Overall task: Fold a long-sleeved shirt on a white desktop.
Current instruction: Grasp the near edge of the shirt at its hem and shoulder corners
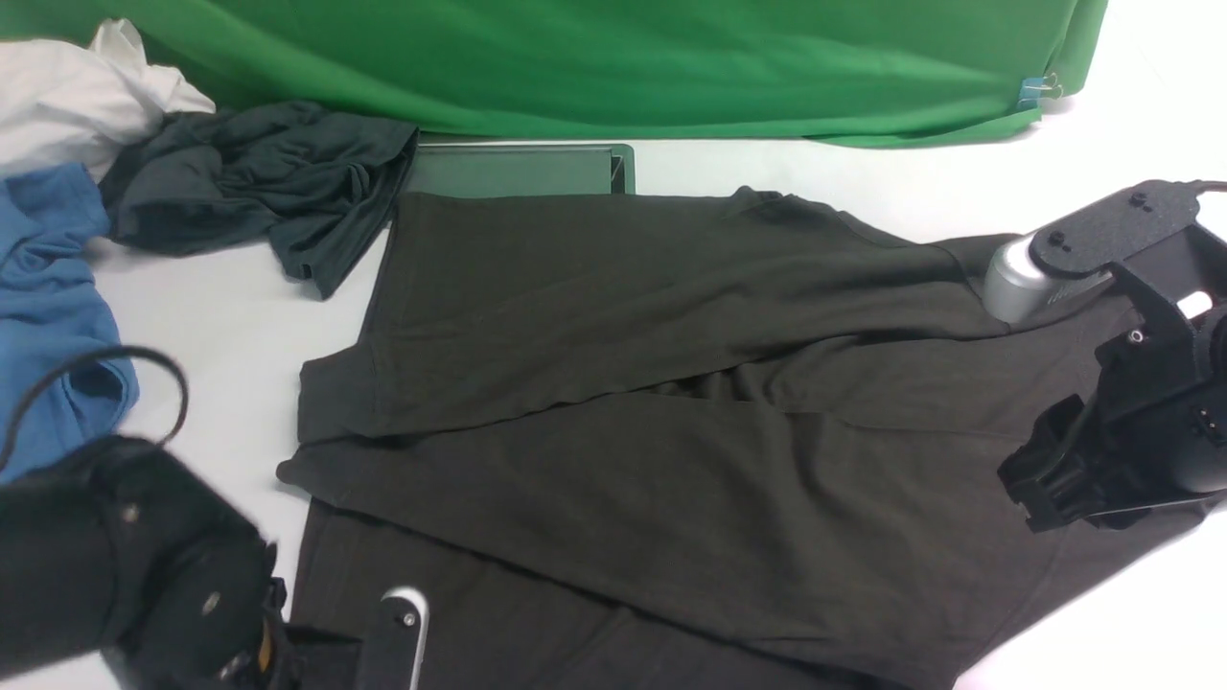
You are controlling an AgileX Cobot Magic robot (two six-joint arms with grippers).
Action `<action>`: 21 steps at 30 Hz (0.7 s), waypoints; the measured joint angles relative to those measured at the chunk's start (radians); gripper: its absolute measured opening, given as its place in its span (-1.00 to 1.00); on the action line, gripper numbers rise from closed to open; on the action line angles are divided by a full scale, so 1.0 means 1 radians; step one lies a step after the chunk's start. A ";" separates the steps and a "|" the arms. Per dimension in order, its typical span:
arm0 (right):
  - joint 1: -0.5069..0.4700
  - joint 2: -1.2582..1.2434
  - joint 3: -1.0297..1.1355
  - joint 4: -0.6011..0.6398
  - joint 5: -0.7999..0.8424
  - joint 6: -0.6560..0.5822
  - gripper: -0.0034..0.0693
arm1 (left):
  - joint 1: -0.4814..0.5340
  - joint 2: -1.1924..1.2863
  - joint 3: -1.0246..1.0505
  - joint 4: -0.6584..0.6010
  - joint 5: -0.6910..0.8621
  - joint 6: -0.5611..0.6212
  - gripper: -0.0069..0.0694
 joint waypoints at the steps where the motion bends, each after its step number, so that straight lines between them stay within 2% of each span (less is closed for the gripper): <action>1: 0.000 0.000 0.000 0.001 -0.004 -0.004 -0.24 | 0.000 -0.006 0.014 0.019 -0.033 0.000 0.58; 4: 0.000 -0.001 0.000 0.003 -0.011 -0.006 -0.24 | 0.000 -0.012 0.027 0.033 -0.074 0.007 0.53; 13: 0.000 -0.001 0.000 0.004 -0.015 -0.007 -0.24 | -0.001 -0.065 0.037 -0.042 -0.105 0.015 0.16; 21: 0.000 -0.001 0.000 0.005 -0.016 -0.007 -0.24 | -0.003 -0.252 0.047 -0.087 -0.101 0.046 0.14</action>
